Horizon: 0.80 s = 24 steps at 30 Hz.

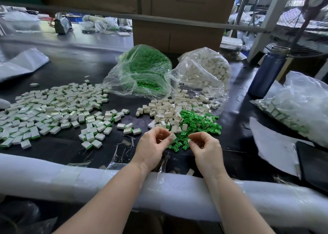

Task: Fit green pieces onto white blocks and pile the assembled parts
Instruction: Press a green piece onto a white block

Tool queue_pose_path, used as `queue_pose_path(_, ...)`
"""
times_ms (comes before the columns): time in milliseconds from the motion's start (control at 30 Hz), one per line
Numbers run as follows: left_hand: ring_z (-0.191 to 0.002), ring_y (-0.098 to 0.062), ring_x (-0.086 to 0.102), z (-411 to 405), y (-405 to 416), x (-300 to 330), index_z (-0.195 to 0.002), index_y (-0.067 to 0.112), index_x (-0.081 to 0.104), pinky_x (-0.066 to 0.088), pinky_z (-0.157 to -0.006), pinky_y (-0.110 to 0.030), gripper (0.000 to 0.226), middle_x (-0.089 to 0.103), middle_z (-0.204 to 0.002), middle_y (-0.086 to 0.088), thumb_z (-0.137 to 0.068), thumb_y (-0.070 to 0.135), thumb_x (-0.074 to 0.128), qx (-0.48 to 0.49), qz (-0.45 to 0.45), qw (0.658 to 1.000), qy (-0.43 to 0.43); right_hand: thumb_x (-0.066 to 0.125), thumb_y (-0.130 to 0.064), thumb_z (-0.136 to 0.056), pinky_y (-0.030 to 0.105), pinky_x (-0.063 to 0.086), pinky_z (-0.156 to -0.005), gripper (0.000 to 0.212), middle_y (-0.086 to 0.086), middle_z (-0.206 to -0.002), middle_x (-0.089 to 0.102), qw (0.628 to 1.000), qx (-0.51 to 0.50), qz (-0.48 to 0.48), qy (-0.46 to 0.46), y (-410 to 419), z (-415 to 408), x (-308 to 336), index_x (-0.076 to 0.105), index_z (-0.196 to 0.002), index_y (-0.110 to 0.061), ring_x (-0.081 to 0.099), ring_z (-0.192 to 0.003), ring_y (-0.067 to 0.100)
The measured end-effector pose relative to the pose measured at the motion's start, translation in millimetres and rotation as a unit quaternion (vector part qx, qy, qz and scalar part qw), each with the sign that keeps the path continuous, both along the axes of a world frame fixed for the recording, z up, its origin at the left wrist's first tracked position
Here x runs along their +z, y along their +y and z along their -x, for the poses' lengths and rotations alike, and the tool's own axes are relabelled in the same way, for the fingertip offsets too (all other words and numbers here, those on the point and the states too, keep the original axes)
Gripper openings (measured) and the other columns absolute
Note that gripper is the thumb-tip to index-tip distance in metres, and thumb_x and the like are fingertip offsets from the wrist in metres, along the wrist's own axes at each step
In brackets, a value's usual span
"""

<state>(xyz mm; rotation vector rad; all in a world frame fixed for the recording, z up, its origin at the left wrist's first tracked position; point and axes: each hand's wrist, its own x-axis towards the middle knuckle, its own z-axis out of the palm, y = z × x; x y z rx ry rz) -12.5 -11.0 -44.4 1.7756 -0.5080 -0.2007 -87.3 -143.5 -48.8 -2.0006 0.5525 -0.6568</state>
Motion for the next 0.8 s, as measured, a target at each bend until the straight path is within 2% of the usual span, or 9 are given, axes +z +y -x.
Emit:
queue_pose_path(67,-0.072,-0.01,0.057,-0.3,0.4,-0.7,-0.084,0.016,0.064,0.049,-0.072,-0.021,0.006,0.063,-0.078,0.0,-0.084,0.02,0.068,0.002,0.001,1.0,0.001,0.066,-0.007,-0.083,0.007,0.039,-0.06,0.016,-0.01,-0.072,0.062,0.999,0.008,0.038,0.028,0.8,-0.6,-1.4,0.065,-0.079,-0.022,0.055,-0.067,0.006)
queue_pose_path(200,-0.071,-0.01,0.057,0.0,-0.5,-1.4,-0.081,0.019,0.062,0.049,-0.072,-0.021,0.006,0.062,-0.075,0.002,-0.083,0.021,0.068,0.0,-0.002,1.0,-0.005,0.07,-0.016,-0.08,0.024,0.043,-0.073,0.003,-0.006,-0.08,0.061,0.99,0.034,0.124,0.057,7.3,-0.1,-0.3,0.068,-0.082,-0.018,0.054,-0.078,0.012)
queue_pose_path(333,-0.073,-0.013,0.058,-1.0,-0.6,-1.9,-0.084,0.014,0.064,0.051,-0.076,-0.028,0.008,0.064,-0.077,-0.001,-0.083,0.021,0.068,-0.004,-0.002,1.0,-0.001,0.07,-0.029,-0.081,0.026,0.041,-0.083,0.014,-0.008,-0.096,0.061,0.971,0.073,0.202,0.11,13.2,-1.1,1.4,0.068,-0.093,-0.023,0.052,-0.098,0.009)
queue_pose_path(600,-0.074,-0.013,0.059,0.1,-0.6,-0.4,-0.086,0.013,0.065,0.051,-0.076,-0.027,0.009,0.066,-0.079,-0.003,-0.083,0.021,0.069,-0.012,-0.009,1.0,-0.002,0.06,-0.02,-0.089,0.032,0.043,-0.081,0.009,-0.004,-0.094,0.061,0.975,0.054,0.189,0.101,13.7,-4.4,2.4,0.068,-0.094,-0.018,0.055,-0.095,0.017)
queue_pose_path(700,-0.075,-0.014,0.06,0.5,-0.6,0.0,-0.088,0.01,0.065,0.051,-0.078,-0.03,0.012,0.067,-0.082,-0.006,-0.083,0.021,0.069,-0.012,-0.001,1.0,0.006,0.057,-0.017,-0.091,0.032,0.043,-0.079,0.018,-0.005,-0.097,0.058,0.977,0.061,0.183,0.092,13.4,-4.5,1.8,0.067,-0.105,-0.023,0.054,-0.095,0.017)
queue_pose_path(800,-0.077,-0.015,0.061,0.7,-0.5,-0.2,-0.089,0.009,0.065,0.051,-0.079,-0.03,0.014,0.068,-0.084,-0.008,-0.083,0.021,0.069,-0.014,-0.001,1.0,0.007,0.05,-0.022,-0.095,0.032,0.044,-0.078,0.026,-0.004,-0.099,0.053,0.966,0.081,0.209,0.129,14.0,-7.4,0.3,0.063,-0.117,-0.031,0.05,-0.096,0.017)
